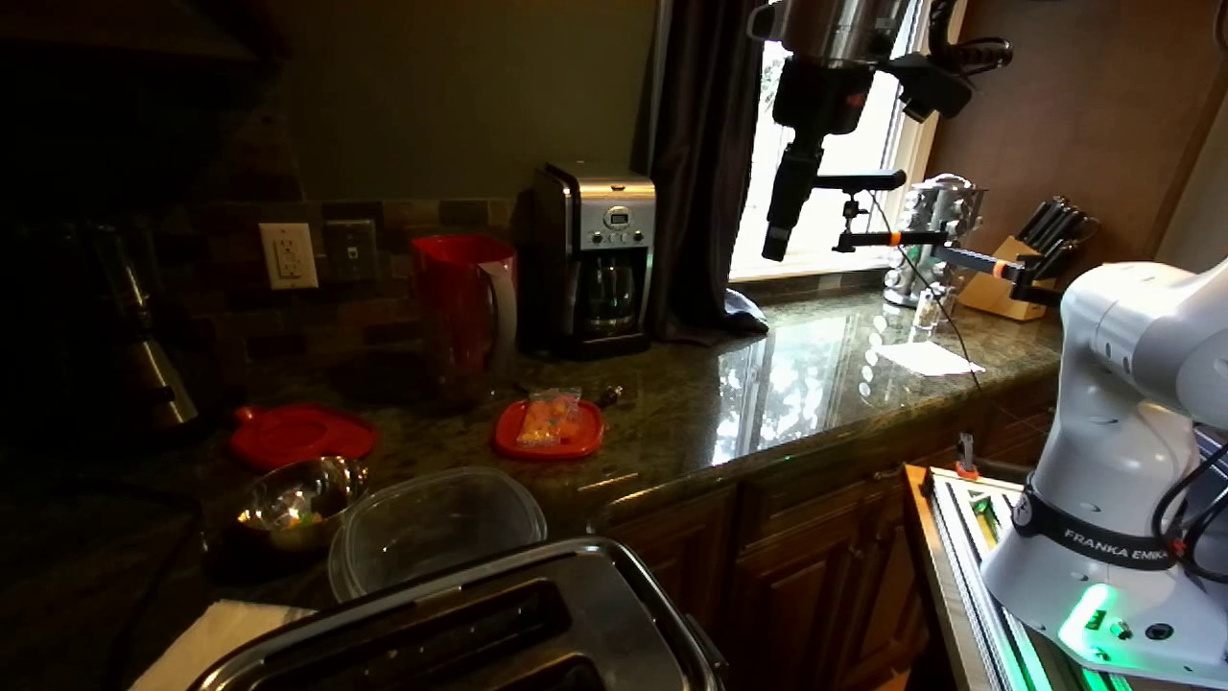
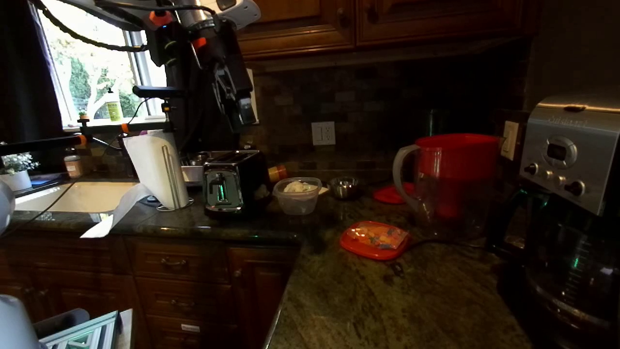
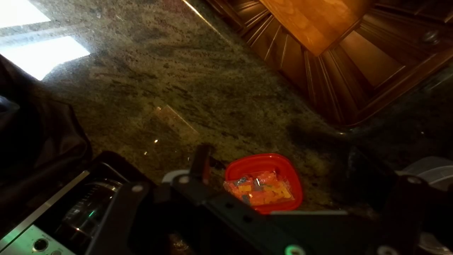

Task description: Put the orange lid with a plastic pack on top of the coffee maker

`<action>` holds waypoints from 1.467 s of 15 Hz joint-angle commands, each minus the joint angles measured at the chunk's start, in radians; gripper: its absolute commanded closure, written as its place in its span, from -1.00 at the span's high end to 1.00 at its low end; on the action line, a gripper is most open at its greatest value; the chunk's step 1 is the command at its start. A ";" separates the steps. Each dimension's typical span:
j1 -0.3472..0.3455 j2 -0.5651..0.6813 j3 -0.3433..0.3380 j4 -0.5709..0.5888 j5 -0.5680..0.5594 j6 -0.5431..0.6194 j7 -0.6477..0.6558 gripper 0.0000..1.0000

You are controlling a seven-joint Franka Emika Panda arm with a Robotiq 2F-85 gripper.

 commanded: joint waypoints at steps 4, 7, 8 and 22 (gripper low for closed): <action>0.021 0.004 -0.015 0.002 -0.011 -0.003 0.011 1.00; -0.008 0.038 -0.020 -0.005 0.015 0.095 0.097 1.00; -0.030 0.055 -0.017 -0.008 0.006 0.147 0.145 1.00; -0.113 0.352 -0.084 -0.004 -0.011 0.405 0.301 1.00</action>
